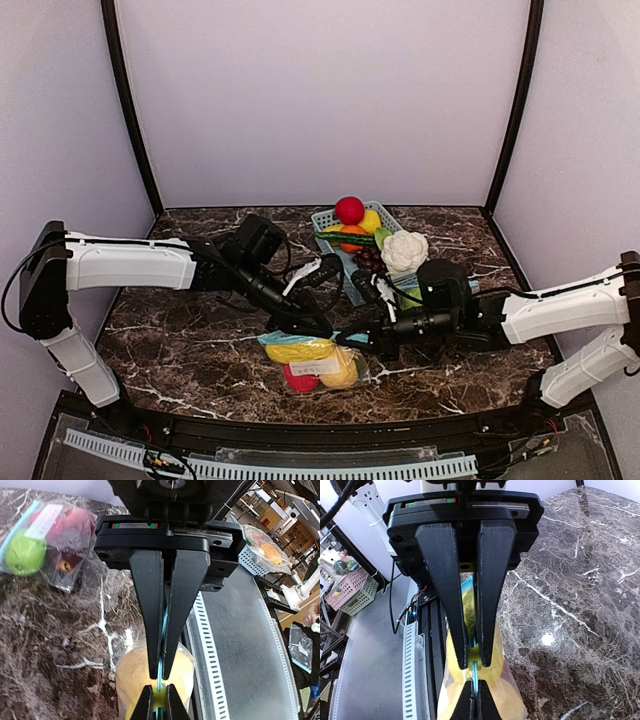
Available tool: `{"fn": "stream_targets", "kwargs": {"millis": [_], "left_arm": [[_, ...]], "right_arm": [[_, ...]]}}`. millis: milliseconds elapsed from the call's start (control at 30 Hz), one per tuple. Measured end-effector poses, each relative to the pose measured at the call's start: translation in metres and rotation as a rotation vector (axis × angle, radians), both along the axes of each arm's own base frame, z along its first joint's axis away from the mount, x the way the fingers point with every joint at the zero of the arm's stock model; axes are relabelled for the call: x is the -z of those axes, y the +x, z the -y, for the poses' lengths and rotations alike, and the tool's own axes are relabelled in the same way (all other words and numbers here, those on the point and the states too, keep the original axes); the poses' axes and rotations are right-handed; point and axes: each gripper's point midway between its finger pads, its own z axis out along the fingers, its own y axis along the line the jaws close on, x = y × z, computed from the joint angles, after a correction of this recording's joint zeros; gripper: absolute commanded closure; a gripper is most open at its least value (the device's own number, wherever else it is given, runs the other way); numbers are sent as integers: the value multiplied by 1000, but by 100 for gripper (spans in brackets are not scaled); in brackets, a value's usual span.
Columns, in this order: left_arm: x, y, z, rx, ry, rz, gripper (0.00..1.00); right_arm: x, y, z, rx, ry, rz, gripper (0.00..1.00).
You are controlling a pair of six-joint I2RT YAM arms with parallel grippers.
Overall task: Place the food in the zip-top bag and seal the zipper
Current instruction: Hold the zipper food storage bag at the center of the board, then zip the zipper of the food storage bag.
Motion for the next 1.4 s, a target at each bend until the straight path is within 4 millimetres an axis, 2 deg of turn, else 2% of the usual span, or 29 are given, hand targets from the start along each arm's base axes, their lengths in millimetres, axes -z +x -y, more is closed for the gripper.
{"fn": "stream_targets", "kwargs": {"millis": [200, 700, 1400], "left_arm": [[-9, 3, 2, 10, -15, 70, 99], [-5, 5, 3, 13, -8, 137, 99], [3, 5, -10, -14, 54, 127, 99]], "right_arm": [[-11, 5, 8, 48, 8, 49, 100], [-9, 6, 19, 76, 2, 56, 100], [-2, 8, 30, 110, -25, 35, 100]]}}
